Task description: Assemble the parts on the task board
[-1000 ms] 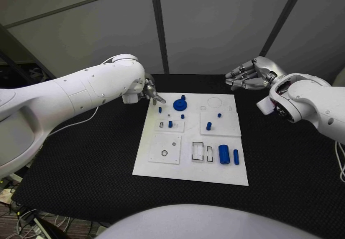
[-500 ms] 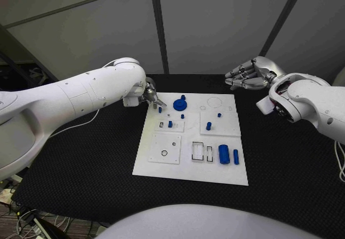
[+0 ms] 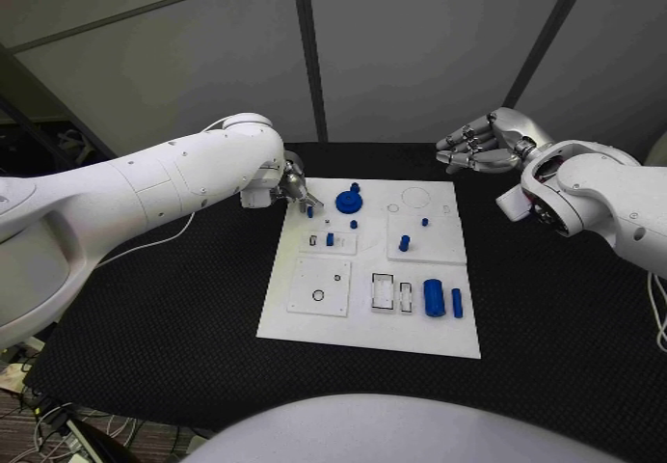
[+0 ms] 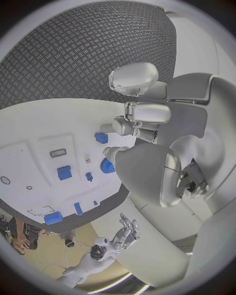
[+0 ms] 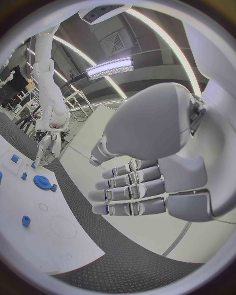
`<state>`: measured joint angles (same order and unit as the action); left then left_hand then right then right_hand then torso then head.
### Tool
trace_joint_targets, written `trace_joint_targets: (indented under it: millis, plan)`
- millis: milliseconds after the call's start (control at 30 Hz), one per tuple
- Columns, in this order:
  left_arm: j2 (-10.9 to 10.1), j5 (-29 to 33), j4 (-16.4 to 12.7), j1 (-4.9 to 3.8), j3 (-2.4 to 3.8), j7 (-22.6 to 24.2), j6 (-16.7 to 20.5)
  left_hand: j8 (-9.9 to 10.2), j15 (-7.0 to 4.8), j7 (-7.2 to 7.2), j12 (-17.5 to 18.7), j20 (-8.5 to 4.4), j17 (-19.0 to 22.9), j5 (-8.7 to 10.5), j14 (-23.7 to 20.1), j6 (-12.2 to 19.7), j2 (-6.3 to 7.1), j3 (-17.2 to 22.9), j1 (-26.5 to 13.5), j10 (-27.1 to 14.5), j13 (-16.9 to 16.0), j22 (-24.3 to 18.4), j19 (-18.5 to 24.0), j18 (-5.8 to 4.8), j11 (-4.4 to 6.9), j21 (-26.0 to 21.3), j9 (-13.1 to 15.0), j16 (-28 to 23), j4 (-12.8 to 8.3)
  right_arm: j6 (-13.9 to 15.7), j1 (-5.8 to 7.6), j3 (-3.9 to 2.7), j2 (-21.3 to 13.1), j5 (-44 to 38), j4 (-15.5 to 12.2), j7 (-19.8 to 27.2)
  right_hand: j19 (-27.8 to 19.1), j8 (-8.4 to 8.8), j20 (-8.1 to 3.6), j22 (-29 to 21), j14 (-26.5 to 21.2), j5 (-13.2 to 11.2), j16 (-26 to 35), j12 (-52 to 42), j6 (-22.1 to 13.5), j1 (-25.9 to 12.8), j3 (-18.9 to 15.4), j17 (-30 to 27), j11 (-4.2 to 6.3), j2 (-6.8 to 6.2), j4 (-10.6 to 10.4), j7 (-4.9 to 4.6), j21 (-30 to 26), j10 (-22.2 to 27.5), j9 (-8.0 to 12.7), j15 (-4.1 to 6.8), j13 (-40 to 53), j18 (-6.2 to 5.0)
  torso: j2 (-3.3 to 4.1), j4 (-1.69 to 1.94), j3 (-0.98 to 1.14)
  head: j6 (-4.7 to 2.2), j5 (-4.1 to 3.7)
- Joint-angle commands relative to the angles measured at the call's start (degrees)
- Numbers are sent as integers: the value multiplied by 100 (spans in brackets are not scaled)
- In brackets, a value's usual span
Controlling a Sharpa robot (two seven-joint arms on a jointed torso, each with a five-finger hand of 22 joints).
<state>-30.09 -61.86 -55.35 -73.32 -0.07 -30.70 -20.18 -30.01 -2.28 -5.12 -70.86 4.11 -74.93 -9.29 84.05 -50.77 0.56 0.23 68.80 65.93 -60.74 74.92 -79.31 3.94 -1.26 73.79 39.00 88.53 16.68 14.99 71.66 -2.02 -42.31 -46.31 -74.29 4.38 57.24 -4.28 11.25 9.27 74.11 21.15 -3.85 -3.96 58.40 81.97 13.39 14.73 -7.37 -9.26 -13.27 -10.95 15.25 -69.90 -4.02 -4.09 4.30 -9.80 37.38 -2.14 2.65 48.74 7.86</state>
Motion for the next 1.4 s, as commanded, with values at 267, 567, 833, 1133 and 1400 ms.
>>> trace_joint_targets:
  millis: [267, 567, 833, 1133, 1400]
  plan:
    - [4, 55, -4, -4, 1, 39, -54, 47, 17, 8, 45, 16, -1230, -5, 483, -8, -41, 10, 168, -41, 48, 445, 42, 38, 6, -30, -24, -37, -22, -22, 11, -3, 8, -8, 2, 13, 43, 8, 6, -9, -17, 14, 9, 19, -4, -35, -36, -7, 14, -11, -8, -22, -38, 37, 7, -12, -9, -70, 2, 1, -2, 7, -7]
    - [5, 171, -6, -3, 1, 44, -99, 75, -8, 44, 91, 3, -1220, -13, 478, -28, -189, 219, 656, -51, 115, 460, 57, 43, 39, -60, -59, -41, -77, -37, 11, -3, 13, -8, 7, 9, 43, 8, 6, -9, -17, 14, 9, 19, -4, -35, -36, -7, 14, -11, -8, -22, -38, 37, 7, -12, -9, -70, 2, -3, -3, 26, -9]
    - [-1, 243, -15, -3, 1, 59, -114, 102, -44, 88, 122, -27, -1234, -4, 484, -74, -315, 567, 1117, 1, 143, 471, 82, 51, 85, -107, -98, -29, -91, -40, 11, -3, 17, -8, 10, 2, 46, 8, 7, -12, -17, 17, 8, 16, -5, -35, -36, -7, 14, -4, -8, -22, -42, 38, 7, -12, -9, -70, 0, 1, 0, 36, -13]
    - [-55, 380, -68, -2, 2, 95, 21, 79, -42, 89, 172, -41, -1247, 37, 489, -30, -212, 1500, 1550, 79, 175, 526, 74, 45, 88, -121, -68, -17, -159, -41, 11, -3, 15, -8, 11, -3, 46, 8, 7, -12, -17, 17, 8, 16, -5, -35, -36, -7, 14, -4, -8, -22, -42, 38, 7, -12, -9, -70, -1, 0, 1, 44, -14]
    - [-320, 596, -420, -2, 6, 84, 326, 15, -48, 90, 135, -39, -1254, 60, 493, -35, -55, 1847, 1503, 152, 140, 550, 64, 44, 88, -127, -17, -11, -142, -39, 11, -3, 5, -8, 15, -3, 47, 8, 8, -14, -19, 17, 9, 15, -7, -37, -38, -7, 13, -4, -8, -22, -45, 40, 7, -11, -9, -69, -7, 4, 2, 53, -9]
